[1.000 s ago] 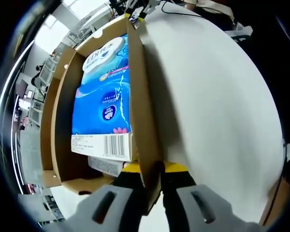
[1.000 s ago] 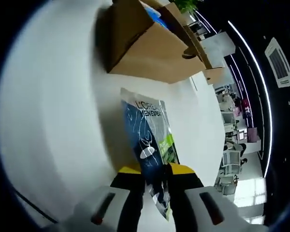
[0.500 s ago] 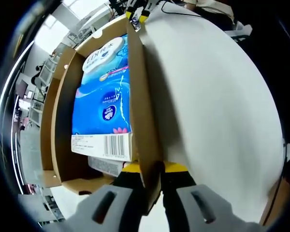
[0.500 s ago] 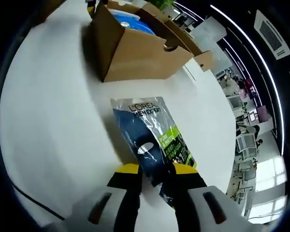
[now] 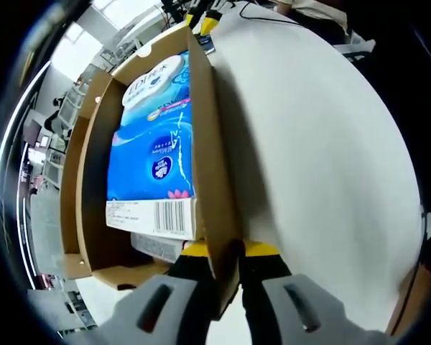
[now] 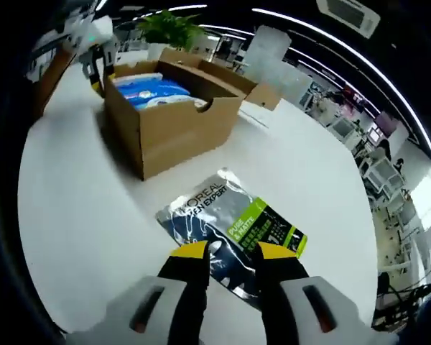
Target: Operate the shoe box by opening the lid, removing the specified soft item, and placing it in the target area until the item is outside and the box remains undamaged.
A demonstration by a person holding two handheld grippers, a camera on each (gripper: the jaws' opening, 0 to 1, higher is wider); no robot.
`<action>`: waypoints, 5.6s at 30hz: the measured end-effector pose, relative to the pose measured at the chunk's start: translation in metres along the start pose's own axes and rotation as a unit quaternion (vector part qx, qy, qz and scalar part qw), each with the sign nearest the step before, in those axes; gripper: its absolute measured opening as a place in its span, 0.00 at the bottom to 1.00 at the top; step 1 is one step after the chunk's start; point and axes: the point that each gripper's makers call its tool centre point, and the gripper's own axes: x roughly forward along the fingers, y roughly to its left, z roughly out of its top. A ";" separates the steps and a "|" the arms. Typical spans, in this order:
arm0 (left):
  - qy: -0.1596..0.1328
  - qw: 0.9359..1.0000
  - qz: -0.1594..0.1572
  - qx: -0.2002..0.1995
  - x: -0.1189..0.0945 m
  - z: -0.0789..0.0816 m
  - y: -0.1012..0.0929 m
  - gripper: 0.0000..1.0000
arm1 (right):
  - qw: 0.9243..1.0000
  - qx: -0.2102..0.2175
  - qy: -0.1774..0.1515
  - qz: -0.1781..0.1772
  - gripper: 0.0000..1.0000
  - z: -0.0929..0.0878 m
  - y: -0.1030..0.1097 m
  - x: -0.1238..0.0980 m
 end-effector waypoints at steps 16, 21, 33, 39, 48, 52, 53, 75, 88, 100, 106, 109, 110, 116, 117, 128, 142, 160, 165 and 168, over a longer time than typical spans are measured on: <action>0.000 1.000 0.000 0.000 0.000 0.000 0.000 0.10 | 0.986 0.164 -0.036 -0.003 0.28 0.005 -0.012 0.041; 0.000 1.000 0.000 0.001 0.000 0.000 0.000 0.10 | 0.986 0.164 -0.035 -0.009 0.27 0.002 -0.011 0.043; 0.004 1.000 0.001 0.001 0.000 0.000 0.000 0.10 | 0.986 0.164 -0.023 -0.027 0.34 0.001 -0.013 0.041; -0.002 1.000 0.000 0.000 0.000 0.000 0.000 0.10 | 0.987 0.151 0.002 -0.047 0.48 0.013 -0.008 0.021; -0.003 1.000 0.000 0.001 -0.001 0.000 0.000 0.10 | 0.996 0.090 0.000 -0.011 0.55 0.080 0.015 -0.016; -0.004 1.000 0.001 0.002 -0.001 0.000 0.000 0.10 | 0.999 0.051 -0.001 0.008 0.57 0.111 0.035 -0.027; -0.004 1.000 0.001 0.002 -0.001 0.000 0.000 0.10 | 0.999 0.037 -0.001 0.013 0.57 0.120 0.041 -0.029; -0.006 1.000 0.001 0.004 0.000 0.000 0.001 0.10 | 0.988 -0.043 0.089 0.121 0.64 0.205 0.113 -0.006; -0.008 1.000 0.002 0.005 0.000 0.000 -0.004 0.10 | 0.986 -0.017 0.131 0.106 0.67 0.201 0.107 0.023; -0.007 1.000 0.003 0.004 0.000 0.000 -0.008 0.10 | 0.970 0.049 0.203 0.122 0.64 0.163 0.127 0.049; -0.006 1.000 0.003 0.004 0.001 0.001 -0.008 0.10 | 0.960 0.103 0.228 0.122 0.65 0.141 0.134 0.063; -0.003 1.000 0.004 0.004 0.001 0.001 -0.008 0.10 | 0.961 0.107 0.233 0.101 0.66 0.137 0.125 0.069; -0.002 1.000 0.005 0.004 0.001 0.000 -0.008 0.10 | 0.960 0.110 0.239 0.095 0.66 0.134 0.123 0.070; -0.002 1.000 0.004 0.005 0.002 0.000 -0.007 0.10 | 0.954 0.117 0.264 0.080 0.65 0.128 0.123 0.074; -0.002 1.000 0.005 0.005 0.002 0.000 -0.007 0.10 | 0.954 0.110 0.269 0.076 0.66 0.127 0.125 0.075; -0.002 1.000 0.004 0.006 0.002 -0.001 -0.007 0.10 | 0.950 0.106 0.292 0.030 0.65 0.124 0.117 0.084; -0.003 1.000 0.004 0.008 0.001 -0.002 -0.005 0.10 | 0.935 0.154 0.318 -0.011 0.59 0.123 0.108 0.090; -0.001 1.000 -0.001 0.005 0.000 -0.002 -0.006 0.09 | 0.960 0.053 0.276 -0.010 0.63 0.127 0.116 0.096; 0.001 1.000 0.000 0.004 0.000 -0.002 -0.006 0.09 | 0.957 0.077 0.279 -0.026 0.67 0.124 0.112 0.095; 0.001 1.000 0.001 0.003 -0.001 -0.001 -0.008 0.09 | 0.956 0.099 0.276 -0.010 0.67 0.126 0.111 0.096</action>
